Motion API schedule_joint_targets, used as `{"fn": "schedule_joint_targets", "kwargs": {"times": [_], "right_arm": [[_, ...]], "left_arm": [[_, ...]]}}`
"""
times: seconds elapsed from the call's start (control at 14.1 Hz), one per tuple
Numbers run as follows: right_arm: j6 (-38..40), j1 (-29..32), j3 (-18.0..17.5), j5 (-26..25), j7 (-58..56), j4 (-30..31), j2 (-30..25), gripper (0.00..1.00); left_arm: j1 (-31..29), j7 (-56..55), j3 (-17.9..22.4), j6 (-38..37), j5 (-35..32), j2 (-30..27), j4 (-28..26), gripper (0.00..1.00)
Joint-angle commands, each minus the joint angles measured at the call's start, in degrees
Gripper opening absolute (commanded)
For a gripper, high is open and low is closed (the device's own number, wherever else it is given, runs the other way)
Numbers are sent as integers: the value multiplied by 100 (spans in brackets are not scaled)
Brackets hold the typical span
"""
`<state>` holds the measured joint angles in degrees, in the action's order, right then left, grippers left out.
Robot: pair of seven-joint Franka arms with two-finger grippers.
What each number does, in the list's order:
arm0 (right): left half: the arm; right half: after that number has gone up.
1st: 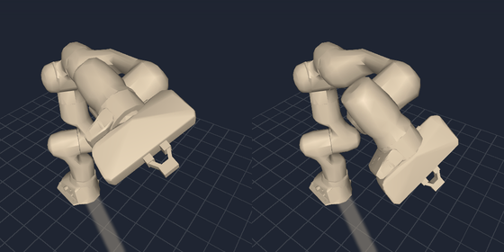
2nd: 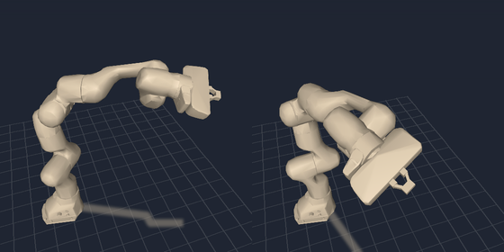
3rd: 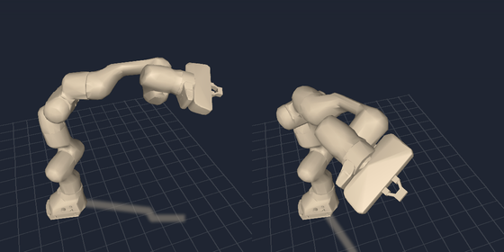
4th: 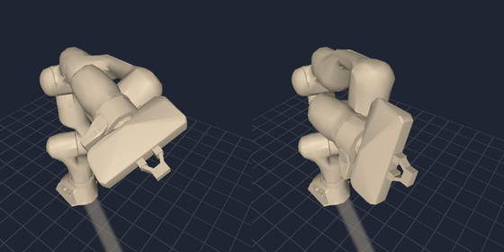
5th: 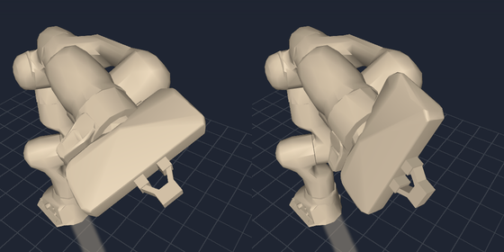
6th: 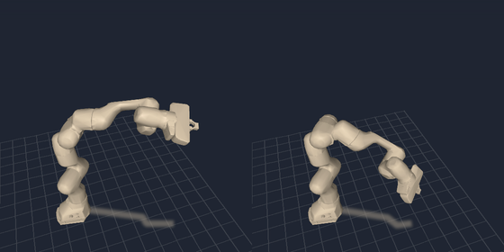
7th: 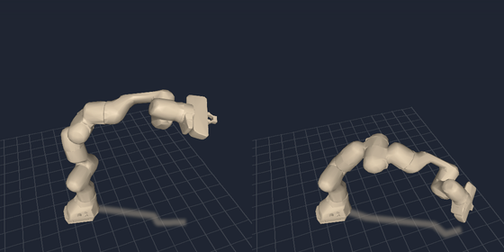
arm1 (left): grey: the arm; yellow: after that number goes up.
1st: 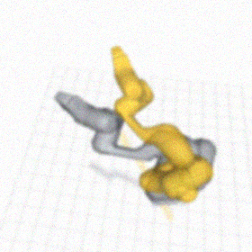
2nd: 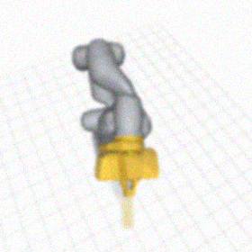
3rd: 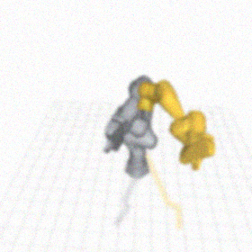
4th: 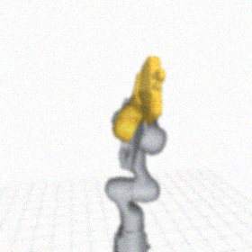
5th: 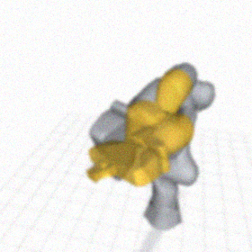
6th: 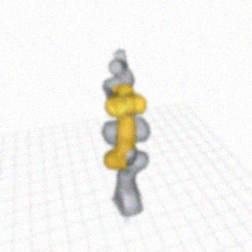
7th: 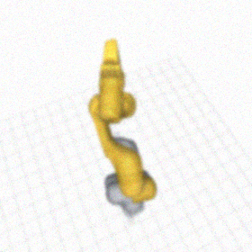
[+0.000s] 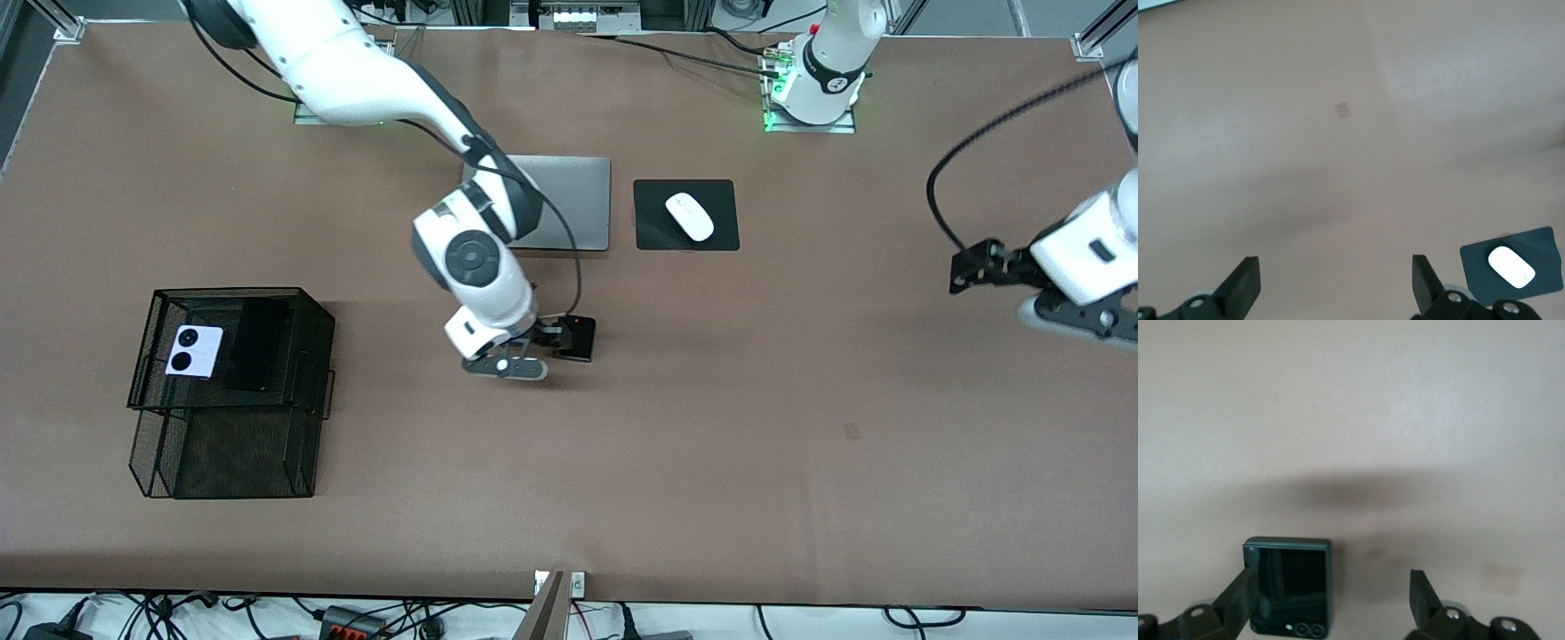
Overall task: Place phones with both arms
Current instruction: 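Grasp the small black flip phone with the right gripper and lift it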
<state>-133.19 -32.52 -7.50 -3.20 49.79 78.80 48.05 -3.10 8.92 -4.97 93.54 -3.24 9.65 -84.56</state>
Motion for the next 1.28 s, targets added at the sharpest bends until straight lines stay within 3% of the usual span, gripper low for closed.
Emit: {"fn": "schedule_joint_targets", "kwargs": {"times": [0.0, 0.21, 0.43, 0.64, 1.21], "right_arm": [[-128, -332, 116, -547, 995, -110, 274, 100], [-102, -658, 196, -1033, 1594, -346, 555, 100], [-128, -773, 196, -1034, 1902, -549, 696, 100], [-155, -782, 187, -1016, 2035, -637, 828, 100], [-392, -843, 178, -1016, 1991, -778, 934, 100]], "left_arm": [[327, -600, 383, 1189, 156, -1156, -1691, 100], [257, -594, 374, 1168, 157, -1324, -1827, 100], [169, -602, 234, 992, 235, -1501, -2020, 100], [187, -646, 233, 614, 280, -1343, -1713, 100], [187, -646, 242, 499, 420, -1290, -1581, 100]]}}
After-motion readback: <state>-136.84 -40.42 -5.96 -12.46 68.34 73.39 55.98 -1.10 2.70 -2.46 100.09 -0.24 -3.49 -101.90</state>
